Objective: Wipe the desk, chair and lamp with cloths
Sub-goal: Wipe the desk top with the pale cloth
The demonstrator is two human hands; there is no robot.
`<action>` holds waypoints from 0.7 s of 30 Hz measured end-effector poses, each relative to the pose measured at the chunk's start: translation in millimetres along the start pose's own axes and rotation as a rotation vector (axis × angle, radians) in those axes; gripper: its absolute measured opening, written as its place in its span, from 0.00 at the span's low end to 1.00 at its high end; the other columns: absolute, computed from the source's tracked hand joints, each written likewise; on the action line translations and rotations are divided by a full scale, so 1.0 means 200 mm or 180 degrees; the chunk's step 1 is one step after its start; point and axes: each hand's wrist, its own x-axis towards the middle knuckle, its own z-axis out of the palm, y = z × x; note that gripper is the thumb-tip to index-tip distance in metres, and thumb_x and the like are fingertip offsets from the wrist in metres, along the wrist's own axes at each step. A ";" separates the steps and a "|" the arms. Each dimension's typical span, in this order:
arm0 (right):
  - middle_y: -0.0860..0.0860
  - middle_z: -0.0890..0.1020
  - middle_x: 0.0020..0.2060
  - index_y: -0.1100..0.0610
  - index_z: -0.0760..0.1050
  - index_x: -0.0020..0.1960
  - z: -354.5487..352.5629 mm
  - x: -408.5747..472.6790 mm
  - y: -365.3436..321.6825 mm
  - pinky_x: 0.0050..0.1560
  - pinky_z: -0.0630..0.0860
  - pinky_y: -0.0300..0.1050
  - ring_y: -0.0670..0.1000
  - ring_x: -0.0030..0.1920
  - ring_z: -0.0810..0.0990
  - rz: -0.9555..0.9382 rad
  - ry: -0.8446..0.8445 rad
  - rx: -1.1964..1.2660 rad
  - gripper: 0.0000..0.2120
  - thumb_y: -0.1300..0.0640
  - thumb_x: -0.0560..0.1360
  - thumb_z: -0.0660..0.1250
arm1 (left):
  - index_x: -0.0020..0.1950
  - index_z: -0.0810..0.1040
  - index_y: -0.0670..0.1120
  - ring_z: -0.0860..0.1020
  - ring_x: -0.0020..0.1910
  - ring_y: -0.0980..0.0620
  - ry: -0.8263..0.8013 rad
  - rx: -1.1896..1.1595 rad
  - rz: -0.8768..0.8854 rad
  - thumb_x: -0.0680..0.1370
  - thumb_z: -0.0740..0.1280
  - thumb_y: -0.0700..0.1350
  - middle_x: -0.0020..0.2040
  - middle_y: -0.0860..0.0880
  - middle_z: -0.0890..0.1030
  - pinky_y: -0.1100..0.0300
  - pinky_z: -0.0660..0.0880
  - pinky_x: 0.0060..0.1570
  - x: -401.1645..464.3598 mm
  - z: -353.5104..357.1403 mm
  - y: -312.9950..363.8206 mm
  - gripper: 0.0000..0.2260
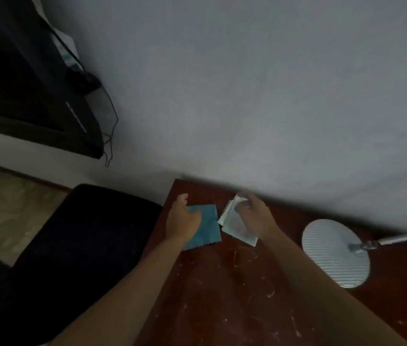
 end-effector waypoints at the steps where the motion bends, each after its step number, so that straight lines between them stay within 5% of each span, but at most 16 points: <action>1: 0.49 0.79 0.49 0.53 0.72 0.68 0.03 0.02 0.05 0.39 0.71 0.31 0.47 0.44 0.77 0.0090 -0.0149 -0.0217 0.18 0.60 0.79 0.63 | 0.73 0.67 0.47 0.74 0.65 0.45 -0.0004 0.0117 -0.0217 0.78 0.66 0.46 0.69 0.46 0.74 0.51 0.71 0.66 0.02 0.02 -0.04 0.24; 10: 0.57 0.69 0.72 0.57 0.67 0.74 0.16 0.07 0.44 0.69 0.70 0.54 0.58 0.71 0.68 0.0280 -0.0859 -0.1303 0.24 0.59 0.78 0.62 | 0.72 0.63 0.43 0.73 0.64 0.40 0.0084 0.0399 -0.1486 0.73 0.71 0.49 0.67 0.40 0.72 0.46 0.73 0.64 0.17 0.23 -0.28 0.31; 15: 0.53 0.63 0.75 0.52 0.64 0.75 0.21 0.03 0.51 0.69 0.69 0.56 0.58 0.75 0.62 -0.0076 -0.0778 -0.1805 0.26 0.56 0.78 0.61 | 0.68 0.71 0.42 0.79 0.51 0.46 0.0009 0.0153 -0.1888 0.72 0.74 0.48 0.60 0.42 0.79 0.55 0.77 0.52 0.21 0.32 -0.29 0.27; 21: 0.50 0.70 0.70 0.52 0.67 0.72 0.16 0.04 0.54 0.67 0.69 0.53 0.54 0.72 0.66 -0.0392 -0.0596 -0.2047 0.24 0.56 0.76 0.63 | 0.66 0.76 0.43 0.80 0.50 0.45 0.0133 -0.0443 -0.1662 0.74 0.71 0.40 0.54 0.44 0.81 0.53 0.79 0.53 0.29 0.27 -0.27 0.19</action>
